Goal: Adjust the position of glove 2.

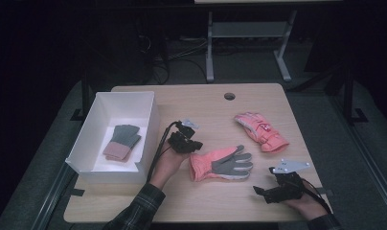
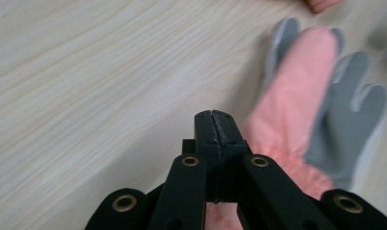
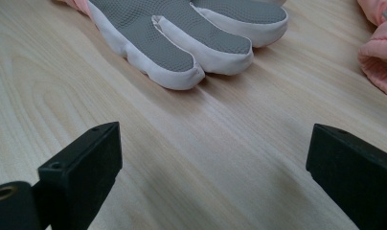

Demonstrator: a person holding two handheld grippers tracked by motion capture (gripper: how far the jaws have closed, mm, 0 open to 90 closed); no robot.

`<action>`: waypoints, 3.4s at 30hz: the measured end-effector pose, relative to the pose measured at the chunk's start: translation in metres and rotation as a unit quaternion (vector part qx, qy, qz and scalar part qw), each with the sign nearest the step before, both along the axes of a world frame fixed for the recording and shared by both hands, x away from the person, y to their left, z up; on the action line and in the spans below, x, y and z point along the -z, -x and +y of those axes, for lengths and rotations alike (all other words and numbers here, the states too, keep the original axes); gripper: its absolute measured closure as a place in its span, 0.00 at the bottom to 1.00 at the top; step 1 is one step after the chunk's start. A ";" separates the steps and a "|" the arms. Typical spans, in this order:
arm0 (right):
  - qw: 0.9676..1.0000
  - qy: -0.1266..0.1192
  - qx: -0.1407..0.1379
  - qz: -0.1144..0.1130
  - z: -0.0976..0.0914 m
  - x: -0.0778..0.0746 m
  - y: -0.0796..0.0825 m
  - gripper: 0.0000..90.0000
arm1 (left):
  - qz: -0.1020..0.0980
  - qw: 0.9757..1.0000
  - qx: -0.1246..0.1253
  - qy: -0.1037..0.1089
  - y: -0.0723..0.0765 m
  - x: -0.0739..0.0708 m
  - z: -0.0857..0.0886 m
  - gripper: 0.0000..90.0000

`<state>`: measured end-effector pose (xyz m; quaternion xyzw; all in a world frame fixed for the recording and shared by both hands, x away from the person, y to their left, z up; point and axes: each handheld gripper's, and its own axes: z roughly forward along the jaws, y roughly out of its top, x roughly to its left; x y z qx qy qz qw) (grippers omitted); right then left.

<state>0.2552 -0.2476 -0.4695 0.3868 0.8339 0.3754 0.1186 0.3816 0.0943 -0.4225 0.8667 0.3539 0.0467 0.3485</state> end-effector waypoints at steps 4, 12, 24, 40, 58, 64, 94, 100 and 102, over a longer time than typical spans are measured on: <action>1.000 -0.001 0.001 0.000 0.000 0.000 0.000 0.05 | 0.011 1.000 0.001 -0.007 -0.002 0.006 0.001 1.00; 1.000 0.001 -0.001 0.001 0.000 -0.001 0.001 0.05 | 0.018 0.999 0.019 -0.019 0.010 0.007 0.002 1.00; 1.000 0.000 0.000 0.000 -0.001 -0.001 0.000 0.05 | 0.032 0.998 0.049 -0.007 0.045 0.005 0.010 1.00; 1.000 0.002 0.000 0.001 0.001 0.000 0.000 0.05 | 0.050 0.990 0.129 -0.002 0.079 0.007 -0.013 1.00; 1.000 0.003 0.000 0.000 0.000 0.000 0.001 0.05 | 0.049 0.982 0.184 0.005 0.087 0.014 -0.058 1.00; 1.000 0.002 -0.001 0.000 0.000 0.000 0.001 0.05 | 0.048 0.981 0.187 0.008 0.086 0.014 -0.065 1.00; 0.999 0.031 0.008 0.041 0.001 -0.021 -0.008 0.11 | -0.017 0.991 0.130 0.001 0.102 0.027 0.034 0.18; 0.999 0.030 0.010 0.041 0.001 -0.028 -0.022 0.15 | -0.016 0.991 0.130 0.001 0.105 0.032 0.037 0.16; 0.999 0.029 0.012 0.044 0.000 -0.031 -0.027 0.15 | -0.018 0.992 0.127 0.004 0.106 0.031 0.035 0.16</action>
